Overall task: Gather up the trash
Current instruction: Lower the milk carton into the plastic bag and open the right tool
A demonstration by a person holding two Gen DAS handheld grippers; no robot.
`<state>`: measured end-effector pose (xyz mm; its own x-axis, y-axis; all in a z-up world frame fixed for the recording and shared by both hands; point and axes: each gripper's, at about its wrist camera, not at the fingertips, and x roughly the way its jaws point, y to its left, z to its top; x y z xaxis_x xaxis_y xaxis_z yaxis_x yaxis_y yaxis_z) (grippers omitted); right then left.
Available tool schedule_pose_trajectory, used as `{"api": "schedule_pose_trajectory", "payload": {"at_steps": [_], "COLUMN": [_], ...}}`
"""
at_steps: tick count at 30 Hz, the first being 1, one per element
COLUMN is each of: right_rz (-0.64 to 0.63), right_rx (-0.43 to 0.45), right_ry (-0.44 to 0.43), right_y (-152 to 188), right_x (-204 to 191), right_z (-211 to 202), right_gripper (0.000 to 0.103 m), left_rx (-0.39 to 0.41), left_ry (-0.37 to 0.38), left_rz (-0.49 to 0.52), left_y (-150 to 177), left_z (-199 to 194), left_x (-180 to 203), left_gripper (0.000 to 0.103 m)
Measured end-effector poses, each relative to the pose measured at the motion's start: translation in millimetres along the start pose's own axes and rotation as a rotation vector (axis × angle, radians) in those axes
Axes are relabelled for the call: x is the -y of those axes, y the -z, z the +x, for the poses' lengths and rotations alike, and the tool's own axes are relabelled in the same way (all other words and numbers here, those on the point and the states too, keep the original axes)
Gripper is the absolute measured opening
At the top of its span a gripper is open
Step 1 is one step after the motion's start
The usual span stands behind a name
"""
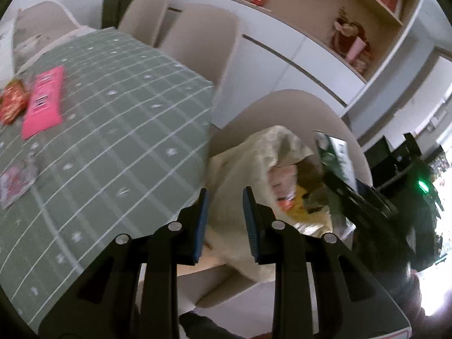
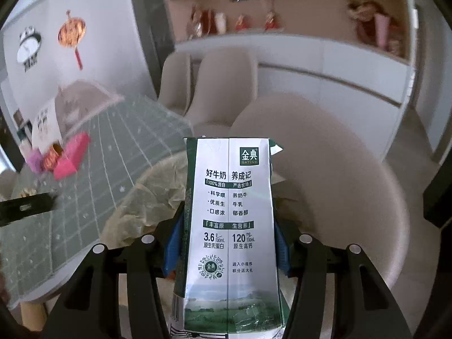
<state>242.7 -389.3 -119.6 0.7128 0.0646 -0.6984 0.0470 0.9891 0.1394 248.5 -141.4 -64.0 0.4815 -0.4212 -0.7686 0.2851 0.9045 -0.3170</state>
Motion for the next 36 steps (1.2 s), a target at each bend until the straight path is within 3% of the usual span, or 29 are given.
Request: {"api": "schedule_pose_trajectory", "payload": {"at_steps": [6,11,13,16,25,26,27,29,30,36], "right_rz": [0.014,0.036,0.056,0.067,0.080,0.074,0.070,0.081,0.098,0.135], "right_rx": [-0.185,-0.215,-0.218,-0.184,-0.063,-0.050,-0.041,-0.046,-0.073,-0.288], "right_ry": [0.008,0.010,-0.028,-0.046,0.003,0.003,-0.013,-0.028,-0.045,-0.060], "right_y": [-2.2,-1.0,0.2,3.5,0.6,0.1,-0.3,-0.8,-0.4,16.8], "right_x": [-5.7,-6.6,-3.7,0.2,3.3,2.4,1.6,0.9,2.3,5.8], "right_z": [65.2,76.4,74.9,64.4,16.8,13.1,10.5,11.8,18.3,77.6], "right_gripper": [0.051,0.051,0.052,0.064,0.064,0.064,0.049,0.030,0.026,0.024], "left_rx": [0.045,0.052,0.053,0.059,0.038,0.032,0.026,0.021,0.018,0.023], "left_ry": [-0.083,-0.116,-0.122,-0.121,-0.097,-0.092,-0.084,-0.077,-0.076,-0.091], "left_rz": [-0.058,-0.117,-0.132,-0.132,-0.123,-0.124,-0.122,-0.120,-0.121,-0.153], "left_y": [15.5,21.8,22.2,22.7,17.0,16.9,16.5,16.7,16.7,20.4], "left_z": [-28.2,-35.7,-36.4,-36.9,-23.6,-22.1,-20.4,-19.6,-19.2,-24.1], "left_x": [-38.1,-61.3,-68.0,-71.4,-76.3,-77.3,-78.5,-80.4,-82.6,-100.8], "left_gripper": [0.024,0.025,0.026,0.028,0.030,0.030,0.030,0.030,0.030,0.030]}}
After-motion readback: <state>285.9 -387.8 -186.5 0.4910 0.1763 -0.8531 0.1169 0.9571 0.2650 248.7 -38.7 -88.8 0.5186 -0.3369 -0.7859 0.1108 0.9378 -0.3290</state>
